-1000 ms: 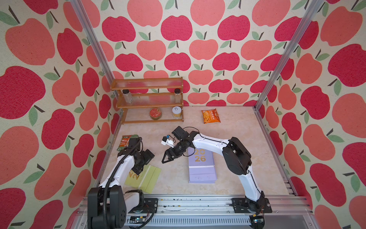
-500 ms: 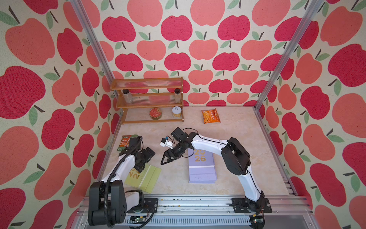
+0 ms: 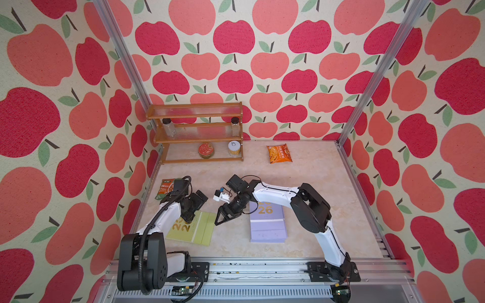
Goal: Stack the calendars
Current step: Move the calendar to the center of the board.
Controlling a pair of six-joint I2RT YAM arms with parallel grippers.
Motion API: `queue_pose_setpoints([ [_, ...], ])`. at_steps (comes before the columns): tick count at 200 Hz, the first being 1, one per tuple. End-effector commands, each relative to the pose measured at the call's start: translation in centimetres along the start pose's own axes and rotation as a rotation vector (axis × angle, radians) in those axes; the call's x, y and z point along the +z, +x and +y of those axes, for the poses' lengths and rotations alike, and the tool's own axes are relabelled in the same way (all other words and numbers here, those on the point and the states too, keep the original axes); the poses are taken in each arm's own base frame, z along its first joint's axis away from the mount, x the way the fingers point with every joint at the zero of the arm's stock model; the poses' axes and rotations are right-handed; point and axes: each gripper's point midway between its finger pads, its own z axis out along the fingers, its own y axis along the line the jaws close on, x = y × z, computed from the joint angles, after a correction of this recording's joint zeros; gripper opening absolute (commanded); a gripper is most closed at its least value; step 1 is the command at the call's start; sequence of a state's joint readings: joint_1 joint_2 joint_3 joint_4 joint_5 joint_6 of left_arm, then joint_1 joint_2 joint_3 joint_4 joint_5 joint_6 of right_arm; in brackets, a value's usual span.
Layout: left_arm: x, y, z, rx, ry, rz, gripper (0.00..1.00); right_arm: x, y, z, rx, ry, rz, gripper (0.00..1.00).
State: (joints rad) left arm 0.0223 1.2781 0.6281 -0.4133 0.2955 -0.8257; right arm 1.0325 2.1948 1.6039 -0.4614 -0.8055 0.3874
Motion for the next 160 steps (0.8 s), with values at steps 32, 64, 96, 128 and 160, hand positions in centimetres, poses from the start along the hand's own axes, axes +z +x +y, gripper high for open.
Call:
queue_pose_setpoints([
  [32, 3.0, 2.1, 0.8, 0.018, -0.069, 0.086, 0.99, -0.4, -1.0, -0.9, 0.002, 0.017, -0.013, 0.8],
  [64, 4.1, 2.7, 0.0, 0.034, -0.078, 0.107, 0.99, -1.3, -1.3, -1.0, 0.0, 0.029, -0.03, 0.8],
  [96, 5.2, 2.8, -1.3, 0.072, -0.079, 0.114, 0.99, -2.9, -1.7, -1.2, -0.002, 0.044, -0.057, 0.8],
  [128, 6.0, 2.3, -3.9, 0.139, -0.058, 0.113, 0.99, -4.7, -2.3, -1.8, -0.001, 0.065, -0.088, 0.8],
  [160, 6.3, 1.2, -7.0, 0.209, -0.015, 0.101, 0.99, -6.7, -3.1, -2.3, -0.005, 0.082, -0.126, 0.8],
])
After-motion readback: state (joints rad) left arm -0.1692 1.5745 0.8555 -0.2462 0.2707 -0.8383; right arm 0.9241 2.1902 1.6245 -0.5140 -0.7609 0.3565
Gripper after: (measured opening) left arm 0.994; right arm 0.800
